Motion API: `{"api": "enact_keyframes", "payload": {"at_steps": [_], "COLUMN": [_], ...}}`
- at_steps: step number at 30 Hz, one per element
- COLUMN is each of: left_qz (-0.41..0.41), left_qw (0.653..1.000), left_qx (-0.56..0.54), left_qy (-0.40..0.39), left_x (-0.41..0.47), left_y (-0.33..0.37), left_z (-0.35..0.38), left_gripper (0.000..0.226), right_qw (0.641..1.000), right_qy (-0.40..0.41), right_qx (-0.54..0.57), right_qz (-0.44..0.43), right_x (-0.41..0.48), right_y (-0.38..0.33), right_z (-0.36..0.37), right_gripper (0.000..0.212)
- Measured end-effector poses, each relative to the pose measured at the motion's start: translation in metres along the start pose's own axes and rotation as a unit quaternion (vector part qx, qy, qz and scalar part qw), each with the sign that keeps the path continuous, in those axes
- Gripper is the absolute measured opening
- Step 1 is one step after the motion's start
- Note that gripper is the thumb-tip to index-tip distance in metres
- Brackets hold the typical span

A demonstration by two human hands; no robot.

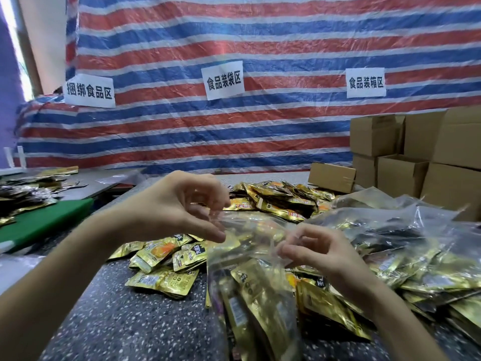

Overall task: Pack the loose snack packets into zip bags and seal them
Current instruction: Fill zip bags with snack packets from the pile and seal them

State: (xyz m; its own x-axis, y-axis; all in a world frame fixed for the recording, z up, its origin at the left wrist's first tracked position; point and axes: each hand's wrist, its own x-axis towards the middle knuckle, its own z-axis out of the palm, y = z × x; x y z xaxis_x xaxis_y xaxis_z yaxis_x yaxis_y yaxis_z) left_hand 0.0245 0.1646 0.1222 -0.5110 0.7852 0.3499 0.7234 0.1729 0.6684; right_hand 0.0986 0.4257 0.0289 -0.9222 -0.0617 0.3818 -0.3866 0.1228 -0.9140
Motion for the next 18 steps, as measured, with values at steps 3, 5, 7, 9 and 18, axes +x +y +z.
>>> {"api": "enact_keyframes", "payload": {"at_steps": [3,5,7,9,18], "left_qz": [-0.043,-0.093,-0.122,-0.12,-0.006], "left_qw": [0.993,0.981,0.977,0.985,0.996], "left_qx": [0.111,0.17,0.162,0.116,0.0], "left_qy": [0.018,-0.024,-0.062,-0.048,0.091], "left_x": [-0.005,-0.008,-0.01,-0.012,-0.028], "left_y": [-0.012,-0.018,-0.021,-0.021,0.01], "left_z": [-0.005,-0.005,-0.005,-0.011,-0.035], "left_gripper": [0.022,0.02,0.014,0.008,0.02], "right_qw": [0.997,0.996,0.998,0.999,0.982], "right_qy": [0.07,0.075,0.05,0.02,0.015], "right_qx": [-0.019,-0.025,-0.029,-0.037,-0.13], "right_qz": [-0.03,-0.038,-0.035,-0.033,-0.135], "right_x": [0.0,-0.001,-0.002,-0.002,-0.001], "right_y": [0.0,-0.002,-0.005,-0.012,-0.082], "right_z": [0.0,-0.001,-0.003,-0.005,-0.017], "right_gripper": [0.019,0.021,0.021,0.019,0.024]}}
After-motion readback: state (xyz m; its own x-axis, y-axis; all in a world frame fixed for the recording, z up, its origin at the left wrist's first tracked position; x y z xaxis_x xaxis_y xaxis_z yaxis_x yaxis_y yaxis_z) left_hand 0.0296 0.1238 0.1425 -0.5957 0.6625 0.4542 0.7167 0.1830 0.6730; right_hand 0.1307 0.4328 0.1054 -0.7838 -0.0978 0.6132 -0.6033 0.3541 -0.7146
